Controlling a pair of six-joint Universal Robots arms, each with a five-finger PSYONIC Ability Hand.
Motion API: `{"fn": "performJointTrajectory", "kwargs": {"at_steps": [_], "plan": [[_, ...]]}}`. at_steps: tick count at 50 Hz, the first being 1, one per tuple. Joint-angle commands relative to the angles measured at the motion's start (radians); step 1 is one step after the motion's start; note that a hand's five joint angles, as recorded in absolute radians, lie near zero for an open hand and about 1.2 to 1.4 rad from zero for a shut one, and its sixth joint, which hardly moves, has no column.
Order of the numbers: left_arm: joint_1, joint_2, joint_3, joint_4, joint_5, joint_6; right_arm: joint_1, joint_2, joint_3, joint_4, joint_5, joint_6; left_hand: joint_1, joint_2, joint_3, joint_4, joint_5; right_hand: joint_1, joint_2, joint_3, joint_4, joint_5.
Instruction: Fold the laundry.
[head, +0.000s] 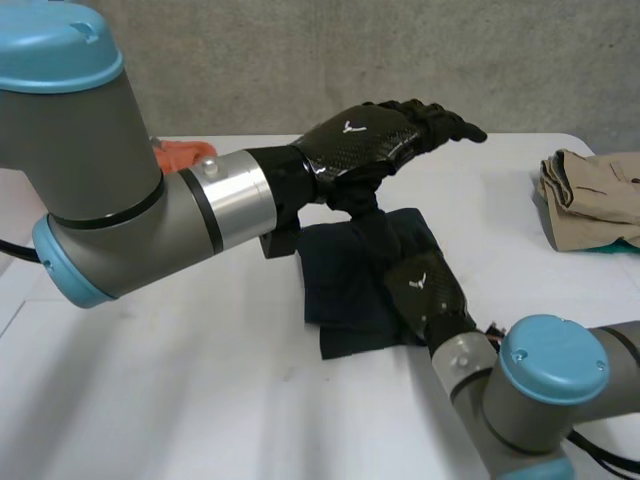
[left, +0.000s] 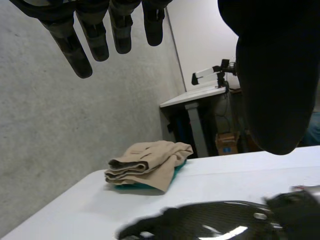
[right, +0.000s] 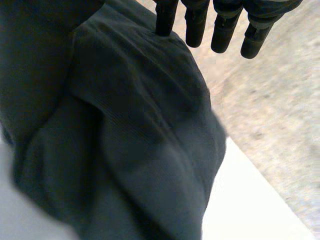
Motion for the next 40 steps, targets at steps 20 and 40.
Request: {"fn": "performJointTrajectory", "kwargs": {"at_steps": [20, 40], "plan": [[-0.006, 0.077, -0.02, 0.05, -0.019, -0.006, -0.222, -0.042, -0.419, 0.0, 0.01, 0.028, 0.013, -0.02, 0.006, -0.012, -0.032, 1.192, 1.202, 1.19, 1.187, 1.175], [-0.017, 0.099, -0.066, 0.075, -0.045, -0.01, -0.817, 0.398, -0.919, 0.169, -0.353, 0.166, 0.004, -0.029, -0.003, -0.021, -0.041, 1.192, 1.202, 1.19, 1.187, 1.175]]}}
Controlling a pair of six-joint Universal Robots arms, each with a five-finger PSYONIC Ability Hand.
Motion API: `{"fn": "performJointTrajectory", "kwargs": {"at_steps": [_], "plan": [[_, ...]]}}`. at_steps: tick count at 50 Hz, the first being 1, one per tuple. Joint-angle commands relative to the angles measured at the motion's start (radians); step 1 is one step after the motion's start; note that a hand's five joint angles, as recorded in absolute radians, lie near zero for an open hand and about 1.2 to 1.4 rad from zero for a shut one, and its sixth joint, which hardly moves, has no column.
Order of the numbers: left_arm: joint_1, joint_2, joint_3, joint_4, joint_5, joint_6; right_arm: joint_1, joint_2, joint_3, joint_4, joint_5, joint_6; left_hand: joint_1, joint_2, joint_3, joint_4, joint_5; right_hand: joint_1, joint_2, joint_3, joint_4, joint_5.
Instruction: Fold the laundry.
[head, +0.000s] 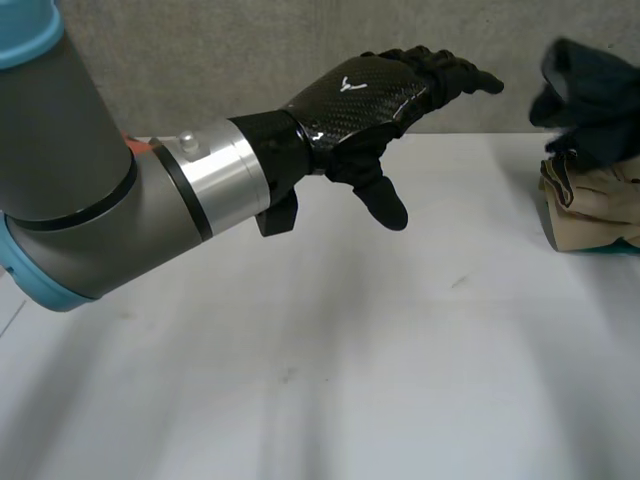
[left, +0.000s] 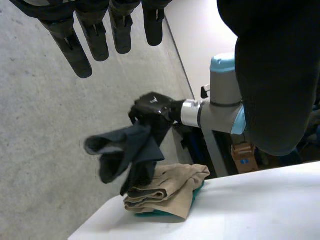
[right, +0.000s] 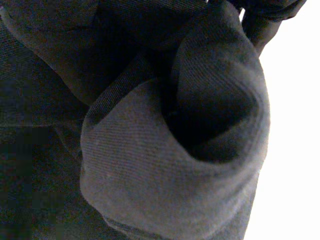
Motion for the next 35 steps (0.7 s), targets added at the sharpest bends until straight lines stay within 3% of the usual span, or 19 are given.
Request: {"fn": "performJointTrajectory", "kwargs": {"at_steps": [1, 4, 5, 6, 7, 12, 16, 23, 28, 29, 32, 35], "plan": [[-0.002, -0.008, -0.017, -0.001, 0.001, 0.0, -0.14, 0.257, -0.121, 0.012, -0.167, -0.007, 0.004, -0.029, -0.003, -0.021, -0.041, 0.378, 0.241, 0.213, 0.195, 0.297], [-0.002, -0.016, -0.017, 0.001, 0.001, 0.0, -0.156, 0.334, -0.14, 0.034, -0.256, -0.027, 0.004, -0.029, -0.003, -0.021, -0.041, 0.378, 0.241, 0.213, 0.195, 0.297], [-0.003, -0.017, -0.017, 0.001, 0.001, 0.001, -0.159, 0.341, -0.137, 0.038, -0.276, -0.029, 0.004, -0.029, -0.003, -0.021, -0.041, 0.245, 0.108, 0.081, 0.062, 0.165], [-0.005, -0.017, -0.017, 0.001, 0.001, 0.001, -0.165, 0.345, -0.132, 0.044, -0.295, -0.034, 0.004, -0.029, -0.003, -0.021, -0.041, -0.486, -0.623, -0.65, -0.669, -0.566], [-0.009, -0.019, -0.017, 0.001, 0.001, 0.001, -0.172, 0.345, -0.126, 0.044, -0.303, -0.035, 0.004, -0.029, -0.003, -0.021, -0.041, -0.844, -0.981, -1.008, -1.027, -0.924], [-0.017, -0.017, -0.015, 0.013, -0.001, 0.001, -0.199, 0.283, -0.079, 0.046, -0.274, -0.046, 0.01, -0.023, 0.003, -0.015, -0.035, -0.844, -0.981, -1.008, -1.027, -0.924], [-0.019, -0.011, -0.015, 0.018, -0.002, 0.001, -0.212, 0.147, -0.007, 0.073, -0.22, -0.023, 0.01, -0.023, 0.003, -0.015, -0.035, -0.844, -0.981, -1.008, -1.027, -0.924], [-0.035, 0.0, -0.024, 0.018, -0.011, 0.0, -0.249, -0.123, 0.075, 0.352, -0.143, 0.006, 0.007, -0.026, 0.0, -0.018, -0.038, -0.844, -0.981, -1.008, -1.027, -0.924], [-0.042, 0.007, -0.02, 0.019, -0.016, 0.001, -0.277, -0.168, -0.012, 0.601, 0.059, -0.026, 0.007, -0.026, 0.0, -0.018, -0.038, -0.844, -0.981, -1.008, -1.027, -0.924], [-0.039, 0.01, -0.01, 0.019, -0.031, 0.001, -0.275, -0.175, -0.06, 0.663, 0.147, -0.07, 0.007, -0.026, 0.0, -0.018, -0.038, -0.844, -0.981, -1.008, -1.027, -0.924], [-0.032, 0.018, 0.014, 0.027, -0.086, 0.001, -0.263, -0.201, -0.126, 0.657, 0.263, -0.141, 0.019, -0.014, 0.012, -0.006, -0.026, -0.844, -0.981, -1.008, -1.027, -0.924], [-0.019, 0.021, 0.068, 0.047, -0.23, 0.003, -0.202, -0.244, -0.125, 0.566, 0.248, -0.136, 0.016, -0.017, 0.009, -0.009, -0.029, -0.844, -0.981, -1.008, -1.027, -0.924]]}}
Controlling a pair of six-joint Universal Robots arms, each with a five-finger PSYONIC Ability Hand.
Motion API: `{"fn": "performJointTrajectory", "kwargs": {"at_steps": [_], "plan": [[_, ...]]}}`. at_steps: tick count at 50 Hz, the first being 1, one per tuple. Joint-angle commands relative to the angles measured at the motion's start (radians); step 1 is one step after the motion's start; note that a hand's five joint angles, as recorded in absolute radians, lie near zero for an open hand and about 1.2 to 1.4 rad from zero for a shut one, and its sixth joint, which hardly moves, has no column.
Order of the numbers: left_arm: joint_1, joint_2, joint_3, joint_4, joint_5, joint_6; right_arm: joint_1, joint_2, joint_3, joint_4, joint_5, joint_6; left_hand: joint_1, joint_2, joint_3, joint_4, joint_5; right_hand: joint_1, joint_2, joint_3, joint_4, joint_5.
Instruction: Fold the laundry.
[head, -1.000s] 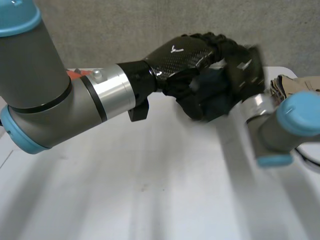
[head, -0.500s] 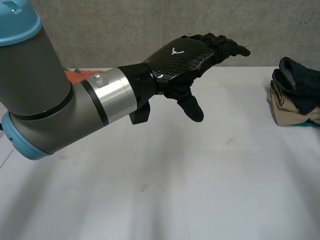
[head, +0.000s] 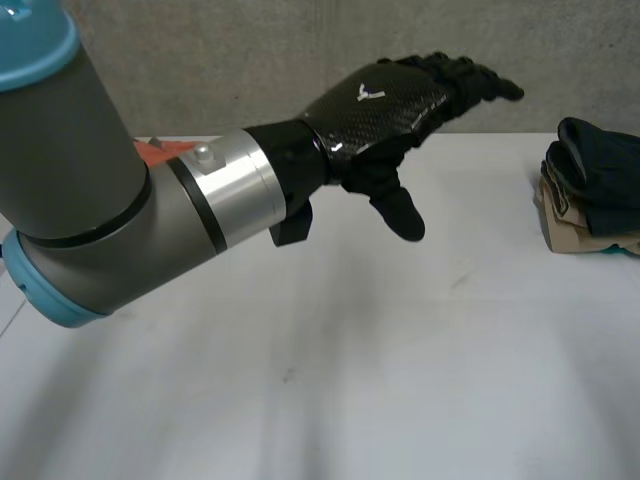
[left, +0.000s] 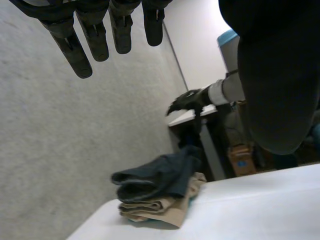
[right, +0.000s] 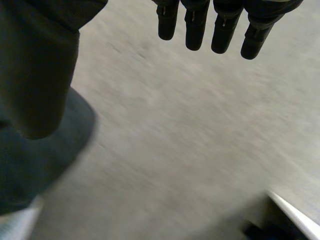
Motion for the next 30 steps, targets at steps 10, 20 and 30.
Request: {"fn": "performJointTrajectory", "kwargs": {"at_steps": [10, 20, 30], "plan": [[0.367, -0.062, 0.194, 0.098, -0.523, 0.103, 0.416, -0.297, 0.303, -0.467, -0.185, 0.092, 0.025, -0.008, 0.017, 0.0, -0.02, -0.048, -0.035, -0.036, -0.038, -0.047], [0.582, -0.421, 0.269, 0.131, -0.52, 0.6, 0.636, -0.322, 0.679, -0.581, -0.239, 0.023, 0.01, -0.023, 0.003, -0.015, -0.035, -0.048, -0.035, -0.036, -0.038, -0.047], [0.694, -0.866, 0.527, 0.364, -0.37, 0.739, 0.647, -0.307, 0.808, -0.49, -0.236, -0.064, 0.004, -0.029, -0.003, -0.021, -0.041, -0.048, -0.035, -0.036, -0.038, -0.047]]}}
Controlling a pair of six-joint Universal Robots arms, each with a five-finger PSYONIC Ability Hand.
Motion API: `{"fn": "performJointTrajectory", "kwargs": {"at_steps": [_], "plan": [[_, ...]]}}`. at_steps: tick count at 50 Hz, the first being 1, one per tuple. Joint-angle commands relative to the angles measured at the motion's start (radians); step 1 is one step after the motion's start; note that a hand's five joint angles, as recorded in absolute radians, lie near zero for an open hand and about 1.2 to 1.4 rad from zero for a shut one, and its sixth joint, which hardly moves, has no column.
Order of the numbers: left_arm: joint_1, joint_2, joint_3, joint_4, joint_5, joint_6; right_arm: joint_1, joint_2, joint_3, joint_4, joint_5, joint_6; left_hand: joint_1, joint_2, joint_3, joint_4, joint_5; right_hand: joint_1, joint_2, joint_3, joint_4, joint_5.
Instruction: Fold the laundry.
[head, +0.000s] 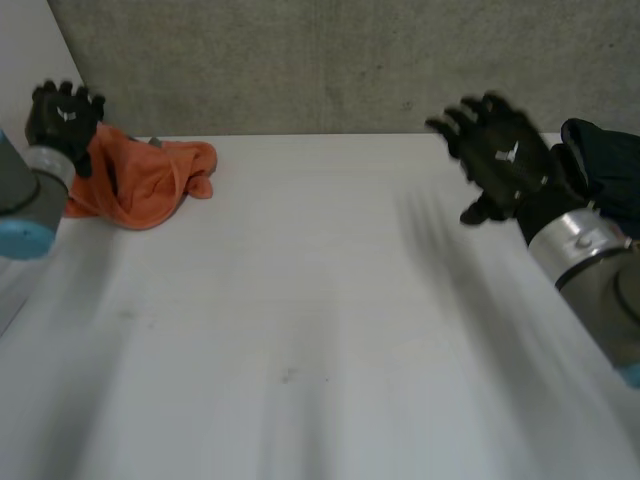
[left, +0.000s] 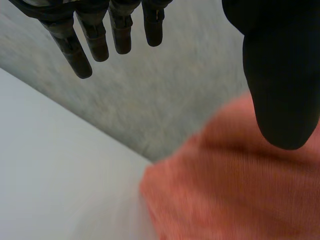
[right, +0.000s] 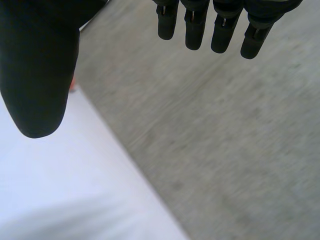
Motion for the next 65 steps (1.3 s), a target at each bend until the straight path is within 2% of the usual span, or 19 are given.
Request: {"fn": "performJointTrajectory", "kwargs": {"at_steps": [1, 5, 13, 17, 18, 19, 23, 26, 29, 32, 36, 38, 44, 48, 51, 53, 58, 62, 65], "plan": [[0.062, -0.288, 0.179, 0.145, 0.153, 0.039, -0.009, 0.012, 0.074, 0.076, 0.01, -0.067, 0.004, -0.029, -0.003, -0.021, -0.041, -0.048, -0.035, -0.036, -0.038, -0.047], [0.073, -0.391, 0.246, 0.179, 0.236, 0.042, -0.015, -0.007, 0.124, 0.087, 0.014, -0.084, 0.01, -0.023, 0.003, -0.015, -0.035, -0.048, -0.035, -0.036, -0.038, -0.047], [0.088, -0.529, 0.427, 0.226, 0.253, 0.05, -0.022, -0.074, 0.198, 0.088, 0.012, -0.086, 0.195, 0.162, 0.187, 0.17, 0.15, -0.048, -0.035, -0.036, -0.038, -0.047], [0.096, -0.549, 0.454, 0.229, 0.288, 0.05, -0.049, -0.109, 0.227, 0.088, 0.012, -0.086, 0.678, 0.645, 0.671, 0.653, 0.633, -0.048, -0.035, -0.036, -0.038, -0.047], [0.096, -0.552, 0.452, 0.233, 0.308, 0.05, -0.057, -0.117, 0.232, 0.088, 0.012, -0.086, 1.115, 1.083, 1.108, 1.09, 1.07, -0.048, -0.035, -0.036, -0.038, -0.047], [0.094, -0.554, 0.452, 0.236, 0.311, 0.05, -0.066, -0.123, 0.236, 0.088, 0.012, -0.086, 1.218, 1.185, 1.211, 1.193, 1.173, -0.048, -0.035, -0.036, -0.038, -0.047], [0.079, -0.541, 0.441, 0.269, 0.288, 0.051, -0.091, -0.143, 0.246, 0.088, 0.012, -0.086, 1.219, 1.187, 1.212, 1.194, 1.174, -0.048, -0.035, -0.036, -0.038, -0.047], [0.05, -0.474, 0.368, 0.266, 0.216, 0.048, -0.094, -0.149, 0.247, 0.088, 0.014, -0.086, 1.219, 1.187, 1.212, 1.194, 1.174, -0.048, -0.035, -0.036, -0.038, -0.047], [0.019, -0.277, 0.2, 0.266, 0.158, 0.022, -0.095, -0.152, 0.246, 0.085, 0.012, -0.084, 1.219, 1.187, 1.212, 1.194, 1.174, -0.048, -0.035, -0.036, -0.038, -0.047], [0.002, -0.114, 0.02, 0.298, 0.156, -0.016, -0.094, -0.154, 0.239, 0.084, 0.014, -0.084, 1.219, 1.187, 1.212, 1.194, 1.174, -0.048, -0.035, -0.036, -0.038, -0.047], [-0.068, 0.113, -0.199, 0.39, 0.15, -0.128, -0.091, -0.157, 0.229, 0.085, 0.02, -0.08, 1.219, 1.187, 1.212, 1.194, 1.174, -0.048, -0.035, -0.036, -0.038, -0.047], [-0.143, 0.248, -0.325, 0.417, 0.145, -0.231, -0.089, -0.158, 0.227, 0.085, 0.026, -0.078, 1.219, 1.187, 1.212, 1.194, 1.174, -0.048, -0.035, -0.036, -0.038, -0.047], [-0.284, 0.543, -0.607, 0.383, 0.15, -0.479, -0.083, -0.178, 0.212, 0.099, 0.084, -0.068, 1.219, 1.187, 1.212, 1.194, 1.174, -0.048, -0.035, -0.036, -0.038, -0.047], [-0.404, 0.641, -0.759, 0.323, 0.158, -0.602, -0.083, -0.178, 0.181, 0.149, 0.144, -0.055, 1.219, 1.187, 1.212, 1.194, 1.174, -0.048, -0.035, -0.036, -0.038, -0.047], [-0.486, 0.628, -0.821, 0.291, 0.156, -0.632, -0.085, -0.178, 0.163, 0.201, 0.162, -0.045, 1.219, 1.187, 1.212, 1.194, 1.174, -0.048, -0.035, -0.036, -0.038, -0.047], [-0.582, 0.566, -0.856, 0.263, 0.153, -0.63, -0.086, -0.178, 0.155, 0.226, 0.165, -0.041, 1.219, 1.187, 1.212, 1.194, 1.174, -0.048, -0.035, -0.036, -0.038, -0.047], [-0.705, 0.376, -0.823, 0.199, 0.142, -0.587, -0.092, -0.177, 0.149, 0.271, 0.162, -0.032, 1.219, 1.187, 1.212, 1.194, 1.174, -0.048, -0.035, -0.036, -0.038, -0.047], [-0.73, 0.327, -0.767, 0.099, 0.139, -0.495, -0.092, -0.163, 0.15, 0.286, 0.161, -0.032, 0.449, 0.416, 0.442, 0.424, 0.404, -0.048, -0.035, -0.036, -0.038, -0.047], [-0.721, 0.37, -0.735, 0.042, 0.113, -0.438, -0.089, -0.16, 0.152, 0.286, 0.159, -0.032, 0.363, 0.33, 0.355, 0.338, 0.318, -0.048, -0.035, -0.036, -0.038, -0.047]]}}
